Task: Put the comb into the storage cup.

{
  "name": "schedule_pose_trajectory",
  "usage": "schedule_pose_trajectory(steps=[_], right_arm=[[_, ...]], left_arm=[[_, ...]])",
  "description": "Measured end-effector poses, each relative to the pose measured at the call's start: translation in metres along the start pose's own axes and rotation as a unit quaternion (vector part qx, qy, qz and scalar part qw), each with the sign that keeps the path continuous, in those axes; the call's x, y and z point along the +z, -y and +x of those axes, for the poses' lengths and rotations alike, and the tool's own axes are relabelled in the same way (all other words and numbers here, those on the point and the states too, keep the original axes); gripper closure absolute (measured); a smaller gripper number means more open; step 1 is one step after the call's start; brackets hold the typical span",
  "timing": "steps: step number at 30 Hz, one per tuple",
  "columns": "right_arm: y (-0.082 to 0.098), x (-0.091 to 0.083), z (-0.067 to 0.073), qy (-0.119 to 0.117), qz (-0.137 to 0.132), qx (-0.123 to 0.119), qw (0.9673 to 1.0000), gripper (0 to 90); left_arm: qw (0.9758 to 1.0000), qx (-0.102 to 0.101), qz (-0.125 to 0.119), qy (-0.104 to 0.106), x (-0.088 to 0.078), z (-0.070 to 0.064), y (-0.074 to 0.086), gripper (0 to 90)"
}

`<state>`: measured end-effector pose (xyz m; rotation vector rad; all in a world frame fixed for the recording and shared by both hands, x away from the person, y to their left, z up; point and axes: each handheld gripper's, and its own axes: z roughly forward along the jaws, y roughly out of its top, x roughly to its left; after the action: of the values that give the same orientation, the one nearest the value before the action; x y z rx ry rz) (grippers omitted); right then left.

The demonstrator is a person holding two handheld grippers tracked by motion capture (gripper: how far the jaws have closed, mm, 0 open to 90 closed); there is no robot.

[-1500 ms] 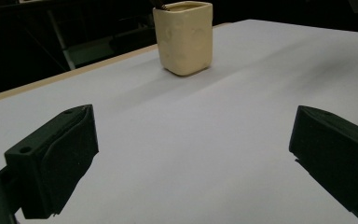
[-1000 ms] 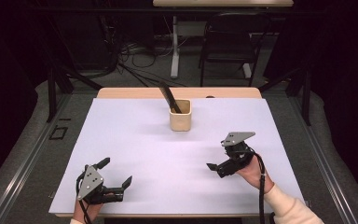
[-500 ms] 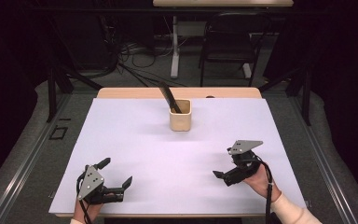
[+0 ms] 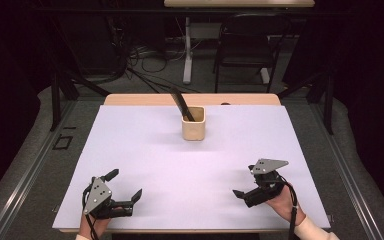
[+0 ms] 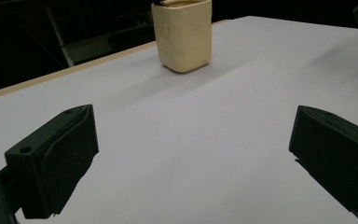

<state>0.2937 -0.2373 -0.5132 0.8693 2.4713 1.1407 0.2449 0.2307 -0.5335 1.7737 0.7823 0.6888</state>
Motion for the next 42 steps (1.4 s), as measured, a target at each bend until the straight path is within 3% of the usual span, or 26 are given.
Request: schedule_pose_trajectory(steps=[13, 18, 42], right_arm=[[0.018, -0.002, 0.008, 0.006, -0.014, -0.017, 0.9997, 0.0], [0.024, -0.007, 0.010, 0.012, -0.037, -0.011, 0.9992, 0.0], [0.036, -0.022, 0.015, 0.024, -0.051, -0.009, 0.9984, 0.0]], left_arm=[[1.0000, 0.000, 0.001, -0.001, 0.000, 0.000, 0.000, 1.1], [1.0000, -0.001, 0.000, -0.002, 0.000, 0.001, 0.000, 1.1], [1.0000, 0.000, 0.001, 0.001, 0.000, 0.001, 0.000, 1.1]])
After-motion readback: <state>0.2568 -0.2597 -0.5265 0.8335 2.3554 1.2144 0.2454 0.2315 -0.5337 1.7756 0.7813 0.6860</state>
